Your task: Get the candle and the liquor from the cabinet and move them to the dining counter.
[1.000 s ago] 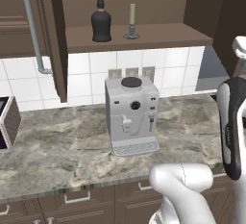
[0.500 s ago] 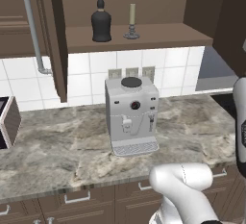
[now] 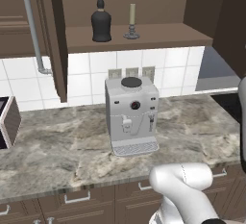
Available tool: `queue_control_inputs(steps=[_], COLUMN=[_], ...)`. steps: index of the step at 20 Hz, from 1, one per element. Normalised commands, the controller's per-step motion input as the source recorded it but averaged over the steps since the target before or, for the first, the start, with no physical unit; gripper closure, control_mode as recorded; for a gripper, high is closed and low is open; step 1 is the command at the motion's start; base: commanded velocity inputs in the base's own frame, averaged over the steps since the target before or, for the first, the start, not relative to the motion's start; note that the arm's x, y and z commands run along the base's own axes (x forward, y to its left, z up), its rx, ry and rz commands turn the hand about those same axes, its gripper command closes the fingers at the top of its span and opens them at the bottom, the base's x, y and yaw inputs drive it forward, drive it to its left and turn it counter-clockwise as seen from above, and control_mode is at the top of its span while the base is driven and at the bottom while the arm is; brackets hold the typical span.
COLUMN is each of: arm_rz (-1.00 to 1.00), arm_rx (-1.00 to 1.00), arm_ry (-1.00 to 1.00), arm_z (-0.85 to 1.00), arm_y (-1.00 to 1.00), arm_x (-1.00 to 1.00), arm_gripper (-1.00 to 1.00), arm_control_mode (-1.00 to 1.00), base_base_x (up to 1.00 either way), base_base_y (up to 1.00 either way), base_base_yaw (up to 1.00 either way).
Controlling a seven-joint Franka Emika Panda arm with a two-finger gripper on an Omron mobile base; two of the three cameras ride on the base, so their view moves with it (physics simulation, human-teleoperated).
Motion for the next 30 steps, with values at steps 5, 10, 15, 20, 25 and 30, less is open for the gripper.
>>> queue_control_inputs(steps=[5,10,15,20,25,30], arm_rz=[0.00,-0.01,-0.06,-0.07,-0.20,-0.25], arm_rx=[0.00,0.00,0.00,-0.01,-0.04,-0.01], arm_ry=[0.00,0.00,0.00,0.00,0.00,0.00], arm_z=[0.00,0.00,0.03,0.20,0.29,0.03], arm_y=[0.00,-0.02,-0.01,0.28,0.94,0.93], arm_x=[-0.01,-0.55,-1.00,-0.76,0.05,0.39], arm_gripper=[-1.00,-1.00,-1.00,-1.00,-1.00,-1.00], arm_control_mode=[-1.00,-1.00,-1.00,-1.00,-1.00,-1.00], base_base_x=[0.00,0.00,0.00,0.00,0.00,0.00], base_base_y=[0.00,0.00,0.00,0.00,0.00,0.00], base_base_yaw=[0.00,0.00,0.00,0.00,0.00,0.00])
